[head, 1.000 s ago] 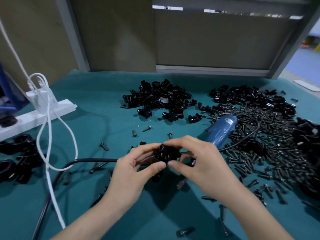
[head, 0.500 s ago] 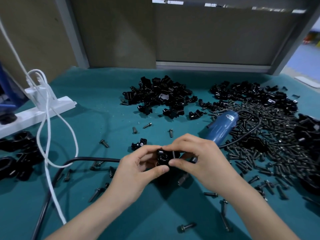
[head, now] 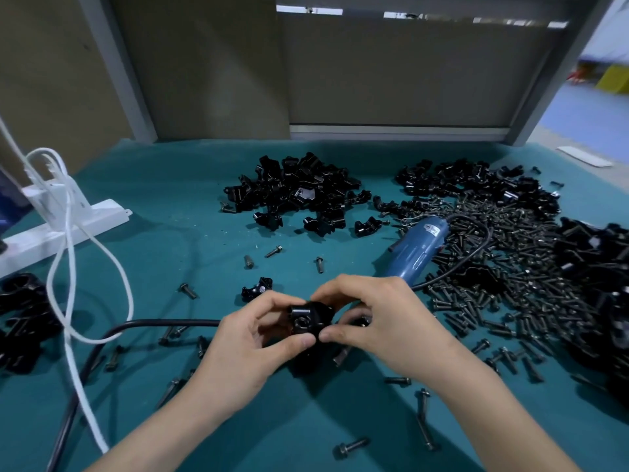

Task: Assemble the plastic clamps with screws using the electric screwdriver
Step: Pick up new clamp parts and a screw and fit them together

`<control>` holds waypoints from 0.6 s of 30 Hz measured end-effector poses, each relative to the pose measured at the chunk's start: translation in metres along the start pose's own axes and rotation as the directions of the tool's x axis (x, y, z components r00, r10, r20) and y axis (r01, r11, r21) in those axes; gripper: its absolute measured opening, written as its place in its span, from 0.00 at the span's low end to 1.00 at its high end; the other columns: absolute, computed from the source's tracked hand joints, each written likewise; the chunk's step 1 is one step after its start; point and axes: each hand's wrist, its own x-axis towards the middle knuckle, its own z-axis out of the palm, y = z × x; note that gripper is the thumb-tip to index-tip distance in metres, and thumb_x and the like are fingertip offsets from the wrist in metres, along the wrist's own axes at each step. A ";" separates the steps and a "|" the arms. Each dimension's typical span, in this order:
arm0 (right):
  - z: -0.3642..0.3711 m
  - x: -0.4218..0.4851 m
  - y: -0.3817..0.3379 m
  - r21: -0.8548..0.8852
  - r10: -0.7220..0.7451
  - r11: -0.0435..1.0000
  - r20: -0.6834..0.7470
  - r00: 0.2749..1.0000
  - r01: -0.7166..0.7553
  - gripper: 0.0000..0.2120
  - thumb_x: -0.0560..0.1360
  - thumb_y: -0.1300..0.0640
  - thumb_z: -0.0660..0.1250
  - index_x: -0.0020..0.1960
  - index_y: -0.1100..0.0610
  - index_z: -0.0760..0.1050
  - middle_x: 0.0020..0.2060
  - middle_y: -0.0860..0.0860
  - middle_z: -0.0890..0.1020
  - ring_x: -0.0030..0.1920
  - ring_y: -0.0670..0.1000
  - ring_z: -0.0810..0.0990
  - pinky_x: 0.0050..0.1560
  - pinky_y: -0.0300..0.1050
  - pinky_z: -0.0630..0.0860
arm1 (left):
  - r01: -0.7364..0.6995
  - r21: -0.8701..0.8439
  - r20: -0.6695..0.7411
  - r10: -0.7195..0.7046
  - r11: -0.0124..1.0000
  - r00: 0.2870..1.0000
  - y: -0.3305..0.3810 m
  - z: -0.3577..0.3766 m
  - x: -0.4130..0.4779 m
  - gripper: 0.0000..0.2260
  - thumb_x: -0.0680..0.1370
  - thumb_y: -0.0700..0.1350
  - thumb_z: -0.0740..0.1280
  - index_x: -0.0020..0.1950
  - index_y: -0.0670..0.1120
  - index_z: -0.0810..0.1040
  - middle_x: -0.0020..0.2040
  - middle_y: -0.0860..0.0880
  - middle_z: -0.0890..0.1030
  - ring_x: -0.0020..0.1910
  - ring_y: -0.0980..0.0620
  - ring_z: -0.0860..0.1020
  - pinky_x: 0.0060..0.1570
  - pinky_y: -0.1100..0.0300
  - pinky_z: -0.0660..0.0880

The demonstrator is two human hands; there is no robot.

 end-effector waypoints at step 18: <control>0.001 0.001 -0.002 -0.140 -0.020 0.990 0.002 1.000 0.020 0.13 0.72 0.56 0.75 0.55 0.51 0.78 0.48 0.43 0.79 0.49 0.45 0.79 0.55 0.46 0.78 | -0.031 -0.031 -0.056 0.029 0.999 0.998 0.001 0.000 -0.001 0.18 0.62 0.40 0.75 0.52 0.46 0.82 0.47 0.50 0.86 0.46 0.56 0.83 0.48 0.70 0.76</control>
